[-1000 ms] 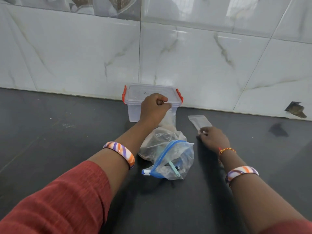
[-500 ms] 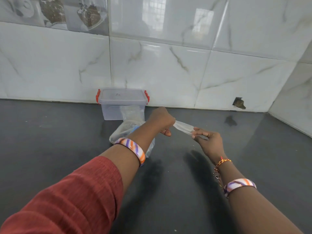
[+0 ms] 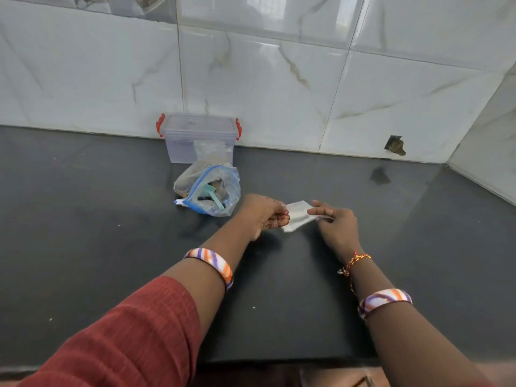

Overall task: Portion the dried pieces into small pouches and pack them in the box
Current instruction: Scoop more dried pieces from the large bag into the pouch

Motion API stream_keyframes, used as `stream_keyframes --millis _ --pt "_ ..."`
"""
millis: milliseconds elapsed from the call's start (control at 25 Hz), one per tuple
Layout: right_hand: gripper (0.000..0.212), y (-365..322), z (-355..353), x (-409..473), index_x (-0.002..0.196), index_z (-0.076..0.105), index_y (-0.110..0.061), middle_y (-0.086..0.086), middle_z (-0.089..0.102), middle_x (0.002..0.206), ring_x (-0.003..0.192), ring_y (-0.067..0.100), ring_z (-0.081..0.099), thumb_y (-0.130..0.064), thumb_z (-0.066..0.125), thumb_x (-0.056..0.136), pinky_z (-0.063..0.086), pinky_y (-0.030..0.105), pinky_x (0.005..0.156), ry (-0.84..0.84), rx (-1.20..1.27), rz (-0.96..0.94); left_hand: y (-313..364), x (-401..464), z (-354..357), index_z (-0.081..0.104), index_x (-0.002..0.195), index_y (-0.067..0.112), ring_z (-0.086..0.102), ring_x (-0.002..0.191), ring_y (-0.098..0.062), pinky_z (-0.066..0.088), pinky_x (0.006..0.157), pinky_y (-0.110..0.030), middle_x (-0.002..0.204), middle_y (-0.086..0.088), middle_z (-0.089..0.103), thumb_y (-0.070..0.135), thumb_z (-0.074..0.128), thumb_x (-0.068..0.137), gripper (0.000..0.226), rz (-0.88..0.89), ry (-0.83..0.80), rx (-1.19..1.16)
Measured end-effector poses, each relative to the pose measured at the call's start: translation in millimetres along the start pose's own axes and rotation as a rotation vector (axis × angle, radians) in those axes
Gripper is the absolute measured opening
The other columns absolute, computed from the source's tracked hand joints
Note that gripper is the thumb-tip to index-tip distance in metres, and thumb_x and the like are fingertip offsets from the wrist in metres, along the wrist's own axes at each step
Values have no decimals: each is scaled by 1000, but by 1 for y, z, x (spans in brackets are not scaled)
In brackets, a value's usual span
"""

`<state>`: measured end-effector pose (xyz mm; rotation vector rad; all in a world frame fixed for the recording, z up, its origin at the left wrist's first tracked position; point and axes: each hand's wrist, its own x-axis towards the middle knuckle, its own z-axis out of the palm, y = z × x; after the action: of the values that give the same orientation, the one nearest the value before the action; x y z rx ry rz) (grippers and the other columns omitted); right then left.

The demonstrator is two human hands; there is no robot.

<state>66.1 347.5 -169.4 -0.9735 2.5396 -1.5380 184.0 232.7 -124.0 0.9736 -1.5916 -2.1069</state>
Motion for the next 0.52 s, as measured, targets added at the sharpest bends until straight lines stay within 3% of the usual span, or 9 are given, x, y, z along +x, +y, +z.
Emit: stream_keyframes --millis 120,240,360,440,520 --pt "33 -2 7 -5 88 75 0 13 70 110 110 25 63 11 45 78 40 17 96 -45 -190 -84 -22 -1 5 51 79 0 53 28 -7 53 42 -22 65 -13 53 -6 52 89 12 22 112 -19" --pt "34 0 10 -5 89 75 -3 14 71 106 109 31 60 8 44 78 45 31 98 -69 -265 -100 -38 -4 7 51 87 7 53 29 -7 52 43 -26 71 -4 55 3 45 92 8 225 372 132" --pt "34 -3 10 -8 99 72 1 20 67 109 111 37 56 9 50 75 45 36 93 91 -392 -276 -45 -8 7 52 102 9 56 42 -14 42 31 -18 90 -4 57 2 43 91 16 327 454 270" --pt "29 -14 17 -16 102 70 0 19 67 110 110 36 56 2 55 78 45 37 91 112 -376 -390 -45 -3 8 56 106 6 63 56 -24 51 40 -24 98 -13 62 0 40 89 25 318 472 300" --pt "25 -24 30 -22 100 70 -2 14 68 106 105 31 57 -14 55 84 46 36 86 -44 -410 -372 -46 2 8 61 102 4 68 79 -34 59 66 -40 99 -18 66 -2 39 85 29 339 474 365"
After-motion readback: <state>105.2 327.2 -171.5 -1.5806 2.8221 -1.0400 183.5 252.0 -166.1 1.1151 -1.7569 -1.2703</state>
